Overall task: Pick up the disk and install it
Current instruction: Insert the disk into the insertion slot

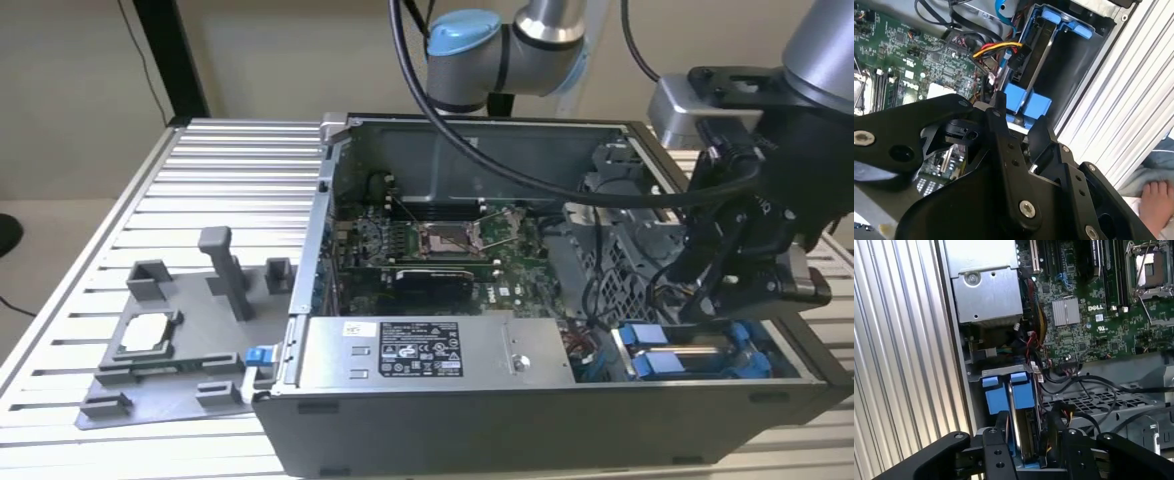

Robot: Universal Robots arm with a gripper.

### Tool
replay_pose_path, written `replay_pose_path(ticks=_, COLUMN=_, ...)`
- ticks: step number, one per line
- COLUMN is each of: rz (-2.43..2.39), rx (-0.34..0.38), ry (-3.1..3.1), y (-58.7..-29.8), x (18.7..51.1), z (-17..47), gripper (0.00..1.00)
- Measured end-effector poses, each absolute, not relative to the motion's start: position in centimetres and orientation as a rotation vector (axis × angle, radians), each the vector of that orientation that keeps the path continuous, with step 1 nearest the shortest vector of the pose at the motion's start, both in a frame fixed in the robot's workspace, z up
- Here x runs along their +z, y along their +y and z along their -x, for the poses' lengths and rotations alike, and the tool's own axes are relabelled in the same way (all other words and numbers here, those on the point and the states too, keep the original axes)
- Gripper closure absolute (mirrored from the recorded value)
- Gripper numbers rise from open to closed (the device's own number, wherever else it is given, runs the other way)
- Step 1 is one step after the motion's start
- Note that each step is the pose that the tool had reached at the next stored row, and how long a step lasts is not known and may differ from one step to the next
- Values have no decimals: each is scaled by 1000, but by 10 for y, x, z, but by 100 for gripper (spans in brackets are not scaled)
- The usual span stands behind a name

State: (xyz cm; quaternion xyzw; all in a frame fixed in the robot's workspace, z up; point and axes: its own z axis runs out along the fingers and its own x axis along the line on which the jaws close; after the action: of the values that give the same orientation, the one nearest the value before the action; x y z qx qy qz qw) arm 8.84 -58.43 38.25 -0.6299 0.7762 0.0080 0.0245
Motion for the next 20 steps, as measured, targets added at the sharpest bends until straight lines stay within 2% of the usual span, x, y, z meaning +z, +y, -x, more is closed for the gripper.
replay_pose_path(ticks=7, rz=1854, rx=41, ry=2462, y=-584, x=376, z=-90, gripper=0)
replay_pose_path(ticks=20, rz=1771, rx=117, ry=2457, y=-583, x=370, z=-104, gripper=0)
